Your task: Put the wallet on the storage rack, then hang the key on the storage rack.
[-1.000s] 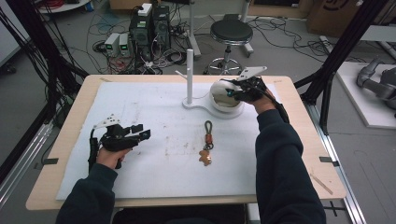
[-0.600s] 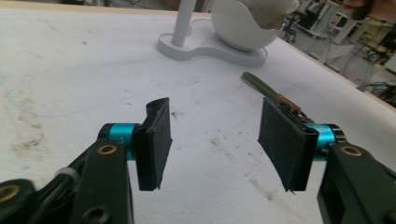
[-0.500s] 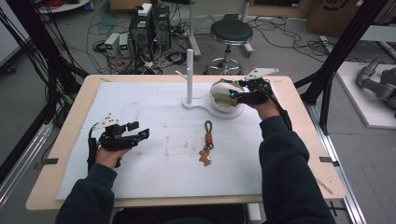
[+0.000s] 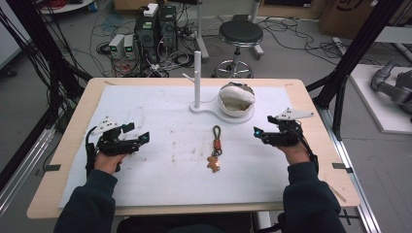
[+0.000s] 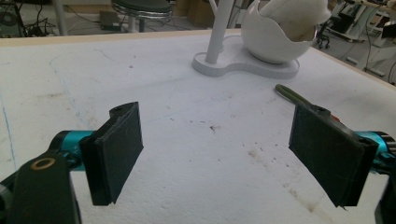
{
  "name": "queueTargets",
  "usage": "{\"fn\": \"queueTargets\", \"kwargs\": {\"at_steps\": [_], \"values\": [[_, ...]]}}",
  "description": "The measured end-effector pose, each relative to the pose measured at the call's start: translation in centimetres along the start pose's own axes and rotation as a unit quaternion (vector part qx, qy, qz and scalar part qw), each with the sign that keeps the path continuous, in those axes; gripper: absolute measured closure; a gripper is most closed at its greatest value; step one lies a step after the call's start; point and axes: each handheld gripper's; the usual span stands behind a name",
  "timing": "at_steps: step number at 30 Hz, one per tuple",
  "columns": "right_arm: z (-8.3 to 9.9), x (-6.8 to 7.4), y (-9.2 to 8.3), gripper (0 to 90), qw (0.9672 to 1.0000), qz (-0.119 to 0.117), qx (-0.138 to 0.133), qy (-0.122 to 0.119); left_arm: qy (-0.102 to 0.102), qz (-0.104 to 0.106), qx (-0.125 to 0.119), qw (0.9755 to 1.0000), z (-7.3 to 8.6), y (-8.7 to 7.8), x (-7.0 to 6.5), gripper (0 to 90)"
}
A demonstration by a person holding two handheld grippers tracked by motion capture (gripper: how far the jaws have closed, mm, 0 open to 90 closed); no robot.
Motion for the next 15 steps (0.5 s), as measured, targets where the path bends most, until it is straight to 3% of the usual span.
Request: {"fn": "queueTargets", "kwargs": {"at_steps": [3,12,15], "values": [[1.2,0.4,0.6,27.5,0.9997,-0.005,0.017,0.015,0.001,-0.001,0.003,1.0000,0.0,0.0,-0.1,18.0],[1.9,1.3,1.0,25.4,0.9996,0.011,-0.006,0.026,0.000,-0.001,0.003,1.0000,0.1,0.0,-0.1,18.5],[1.9,1.4,1.0,27.4,0.9996,0.007,-0.011,0.025,0.001,-0.002,0.002,1.0000,0.1,-0.2,0.0,18.5]]}}
Point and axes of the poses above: each handheld gripper's, and its own axes: y roughly forward along the jaws, z roughly out of its underside, x roughly to its left, and after that the axes turned 4 degrees about -z, right-handed
